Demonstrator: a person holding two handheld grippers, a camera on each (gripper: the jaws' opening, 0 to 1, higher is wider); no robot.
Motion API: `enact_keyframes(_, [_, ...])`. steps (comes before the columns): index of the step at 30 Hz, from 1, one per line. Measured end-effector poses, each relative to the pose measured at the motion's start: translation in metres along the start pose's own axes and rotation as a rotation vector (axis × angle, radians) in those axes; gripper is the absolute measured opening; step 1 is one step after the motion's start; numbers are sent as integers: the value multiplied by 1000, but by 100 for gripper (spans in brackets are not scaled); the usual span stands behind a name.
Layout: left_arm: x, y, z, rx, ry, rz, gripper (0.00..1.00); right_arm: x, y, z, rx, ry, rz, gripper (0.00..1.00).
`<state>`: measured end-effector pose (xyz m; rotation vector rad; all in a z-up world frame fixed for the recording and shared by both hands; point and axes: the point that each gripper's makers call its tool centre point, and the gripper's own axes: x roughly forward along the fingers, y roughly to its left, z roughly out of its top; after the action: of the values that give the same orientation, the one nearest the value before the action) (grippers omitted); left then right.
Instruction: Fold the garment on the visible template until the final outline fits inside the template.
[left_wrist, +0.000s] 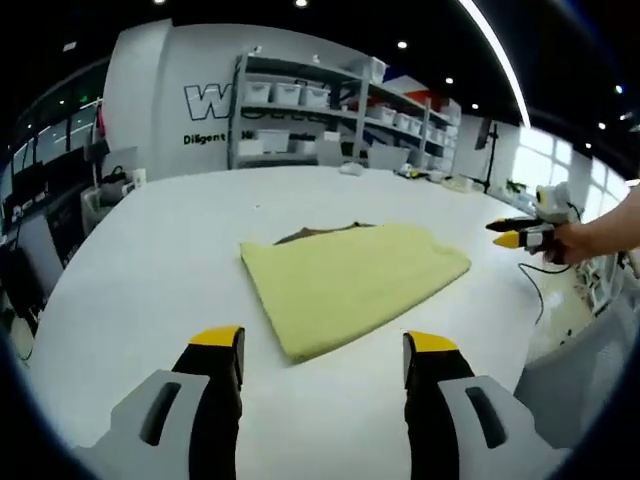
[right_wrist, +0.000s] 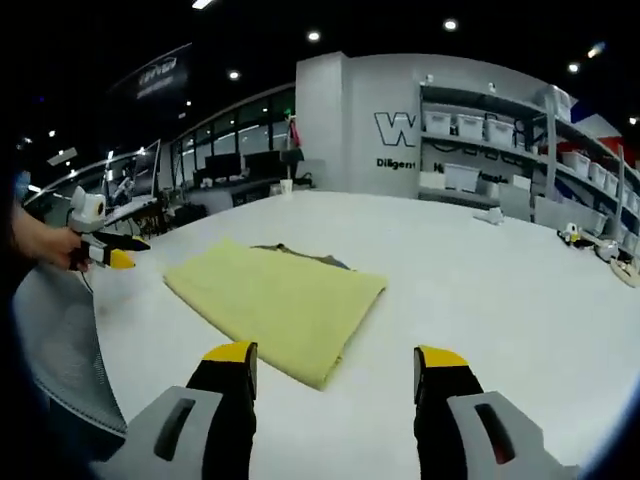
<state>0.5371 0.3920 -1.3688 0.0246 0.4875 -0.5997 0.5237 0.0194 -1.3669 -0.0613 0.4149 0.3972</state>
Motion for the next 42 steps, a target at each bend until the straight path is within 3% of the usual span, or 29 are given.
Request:
enact_keyframes(7, [-11,-11,-3,-30,21,0,83,-11,24,2,18,-22,29,78])
enact_keyframes(18, [-15,-26,-7,-45,26,-14,89,-23,41,-8,74,-24,41,99])
enact_keyframes(42, [-17,-31,-4,-44,12,-28,90,-27,58,-3,96,-36,77,99])
